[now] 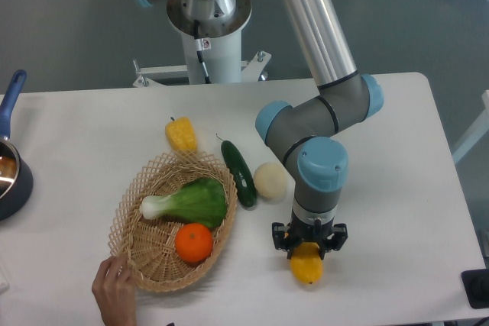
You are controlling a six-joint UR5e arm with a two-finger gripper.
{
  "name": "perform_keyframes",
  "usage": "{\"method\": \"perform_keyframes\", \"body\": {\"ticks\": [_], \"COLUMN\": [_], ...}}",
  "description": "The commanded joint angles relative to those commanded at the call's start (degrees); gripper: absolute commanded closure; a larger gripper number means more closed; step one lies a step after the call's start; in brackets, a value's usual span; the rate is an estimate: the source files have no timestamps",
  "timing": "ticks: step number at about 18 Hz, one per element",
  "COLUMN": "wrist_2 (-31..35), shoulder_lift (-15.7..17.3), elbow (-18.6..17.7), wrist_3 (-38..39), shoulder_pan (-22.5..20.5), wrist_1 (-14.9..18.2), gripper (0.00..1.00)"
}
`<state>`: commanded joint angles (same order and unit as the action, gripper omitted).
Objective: Pick up the mango from the table
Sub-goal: 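Close the gripper fingers around the yellow mango, then lift the grasped mango up off the table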
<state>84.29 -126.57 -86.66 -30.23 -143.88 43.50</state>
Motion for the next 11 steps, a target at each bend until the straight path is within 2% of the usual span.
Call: {"method": "perform_keyframes", "body": {"ticks": [4, 8, 11], "wrist_2": [-0.2, -0.8, -7.8], "shoulder_lift": [5.7, 10.8, 13.6], "elbow": [1.8, 5.3, 7.3], "wrist_3": [-0.5, -6.0, -5.4], "shoulder_pan": [-0.3, -0.4, -0.7], "wrist_1": [0.1, 0.0, 0.0], "gripper": [0.64, 0.64, 0.64]}}
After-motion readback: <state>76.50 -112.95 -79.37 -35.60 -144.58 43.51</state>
